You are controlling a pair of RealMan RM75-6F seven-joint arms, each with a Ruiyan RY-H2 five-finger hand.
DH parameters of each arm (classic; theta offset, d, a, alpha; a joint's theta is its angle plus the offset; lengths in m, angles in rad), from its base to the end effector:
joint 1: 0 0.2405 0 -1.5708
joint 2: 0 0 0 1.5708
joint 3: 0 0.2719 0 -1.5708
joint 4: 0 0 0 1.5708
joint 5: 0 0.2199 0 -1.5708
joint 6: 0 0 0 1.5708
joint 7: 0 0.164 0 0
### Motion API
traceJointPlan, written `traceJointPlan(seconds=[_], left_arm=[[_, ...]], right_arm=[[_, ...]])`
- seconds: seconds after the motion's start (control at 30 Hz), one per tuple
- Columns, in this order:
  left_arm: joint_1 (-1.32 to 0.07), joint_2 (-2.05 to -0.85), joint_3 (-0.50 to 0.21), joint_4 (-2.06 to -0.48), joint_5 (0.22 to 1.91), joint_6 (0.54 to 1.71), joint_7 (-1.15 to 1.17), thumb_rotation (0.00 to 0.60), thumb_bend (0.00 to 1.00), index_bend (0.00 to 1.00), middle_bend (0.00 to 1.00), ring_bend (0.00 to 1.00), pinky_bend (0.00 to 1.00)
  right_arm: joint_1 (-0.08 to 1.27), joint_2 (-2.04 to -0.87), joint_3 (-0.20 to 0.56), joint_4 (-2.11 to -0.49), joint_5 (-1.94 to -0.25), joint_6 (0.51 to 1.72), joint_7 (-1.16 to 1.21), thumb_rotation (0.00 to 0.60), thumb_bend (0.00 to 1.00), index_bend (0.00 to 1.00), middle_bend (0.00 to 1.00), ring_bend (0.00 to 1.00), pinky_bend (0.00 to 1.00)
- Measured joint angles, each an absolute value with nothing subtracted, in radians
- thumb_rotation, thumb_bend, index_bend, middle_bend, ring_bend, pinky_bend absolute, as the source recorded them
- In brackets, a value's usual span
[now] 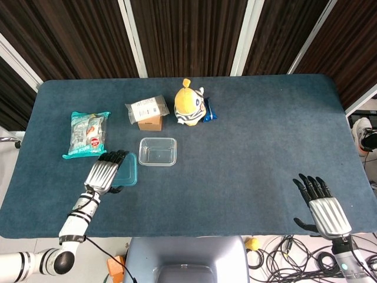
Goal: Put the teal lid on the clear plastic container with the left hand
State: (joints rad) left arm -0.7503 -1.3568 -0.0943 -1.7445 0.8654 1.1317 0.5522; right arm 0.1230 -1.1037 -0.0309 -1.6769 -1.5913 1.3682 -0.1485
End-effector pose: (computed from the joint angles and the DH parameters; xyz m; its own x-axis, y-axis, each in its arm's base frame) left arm -0.1753 0.3561 0.0244 0.5189 0.2528 0.8166 0.8519 -0.2314 -0.4697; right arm -0.3100 -0.1923 0.1209 0.5055 -0.1653 0.8468 -0.8611 -0.1581 0.4832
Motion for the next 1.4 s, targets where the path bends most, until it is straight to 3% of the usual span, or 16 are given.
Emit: traceJointPlan(seconds=[0.3,0.5,0.9,1.4], left_arm=[[-0.886,-1.362,-0.228,-1.756,0.693,1.032,0.591,0.6,0.39,0.68,0.98,0.7,0.24],[-1.021,-1.473,-0.266,-1.654,0.588,0.999,0.698,0.6,0.39,0.69,0.98,0.7,0.24],[-1.231,-1.736,-0.297,-1.28,0.382,0.937,0.854,0.6,0.4,0.68,0.99,0.7,0.24],[-1.304,-1.716,-0.295,-1.301,0.139,0.977,1.051,0.6,0.39,0.66,0.97,0.7,0.23]], right_arm=[[0.133,-1.096,-0.028,-1.673,-1.578,1.348,-0.122,0.6,0.11,0.0,0.0,0.0,0.0],[0.148,-1.076,-0.017,-1.662,-1.554,1.322,-0.046,0.6,0.11,0.0,0.0,0.0,0.0],[0.147,-1.03,-0.004,-1.62,-1.527,1.324,0.083,0.6,0.11,0.0,0.0,0.0,0.0],[0.14,-1.021,-0.008,-1.606,-1.533,1.332,0.108,0.6,0.11,0.0,0.0,0.0,0.0]])
